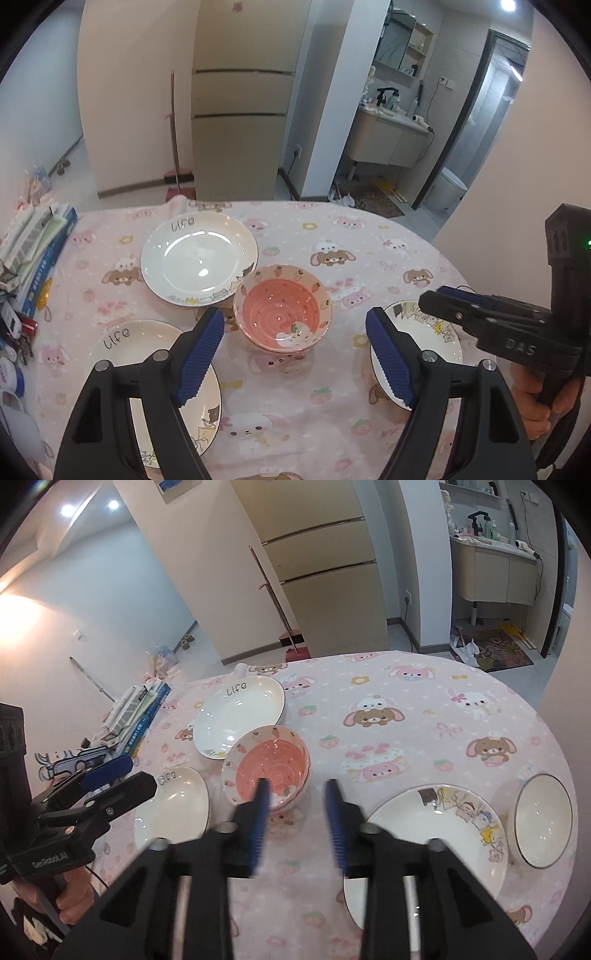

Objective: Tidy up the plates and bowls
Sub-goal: 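Move the right gripper to the small white bowl with black rim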

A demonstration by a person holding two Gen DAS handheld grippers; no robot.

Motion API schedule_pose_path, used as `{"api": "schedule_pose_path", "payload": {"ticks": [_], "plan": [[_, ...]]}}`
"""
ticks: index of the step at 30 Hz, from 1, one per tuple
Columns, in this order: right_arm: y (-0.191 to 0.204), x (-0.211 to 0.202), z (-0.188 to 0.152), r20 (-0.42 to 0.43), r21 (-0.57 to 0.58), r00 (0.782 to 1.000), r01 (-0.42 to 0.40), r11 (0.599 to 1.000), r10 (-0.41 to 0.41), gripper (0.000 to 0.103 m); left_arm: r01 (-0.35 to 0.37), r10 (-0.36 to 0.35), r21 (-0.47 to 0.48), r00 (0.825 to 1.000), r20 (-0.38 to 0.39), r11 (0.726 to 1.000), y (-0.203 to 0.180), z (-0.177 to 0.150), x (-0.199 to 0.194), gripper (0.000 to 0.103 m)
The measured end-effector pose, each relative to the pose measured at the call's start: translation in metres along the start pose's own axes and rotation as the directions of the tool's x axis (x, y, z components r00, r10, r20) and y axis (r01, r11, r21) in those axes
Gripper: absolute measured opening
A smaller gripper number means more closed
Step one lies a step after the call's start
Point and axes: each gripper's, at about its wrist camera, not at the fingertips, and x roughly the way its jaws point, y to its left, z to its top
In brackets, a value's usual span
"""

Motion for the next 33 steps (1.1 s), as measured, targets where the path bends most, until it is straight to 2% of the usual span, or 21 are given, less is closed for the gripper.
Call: {"api": "schedule_pose_path", "payload": {"ticks": [9, 14, 20, 27, 33], "plan": [[-0.018, -0.057, -0.021, 0.085, 0.011, 0.996, 0.038, 0.999, -0.038, 0.049, 0.034, -0.037, 0.061, 0.998, 0.058, 0.998, -0.037, -0.014, -0.034, 0.085], [-0.040, -0.070, -0.034, 0.095, 0.039, 0.994, 0.058, 0.998, -0.061, 0.049, 0.068, -0.071, 0.077, 0.997, 0.033, 0.995, -0.058, -0.022, -0.028, 0.085], [-0.078, -0.081, -0.045, 0.078, 0.094, 0.991, 0.102, 0.990, -0.110, 0.049, 0.145, -0.147, 0.114, 0.989, 0.011, 0.983, -0.088, -0.033, -0.019, 0.085], [-0.130, -0.096, -0.050, 0.086, 0.163, 0.980, 0.167, 0.972, -0.182, 0.049, 0.197, -0.190, 0.136, 0.980, -0.061, 0.971, -0.128, -0.029, 0.023, 0.085], [-0.189, -0.091, -0.058, 0.040, 0.261, 0.970, 0.223, 0.939, -0.241, 0.049, 0.225, -0.208, 0.119, 0.968, -0.140, 0.967, -0.153, -0.021, 0.079, 0.085]]}}
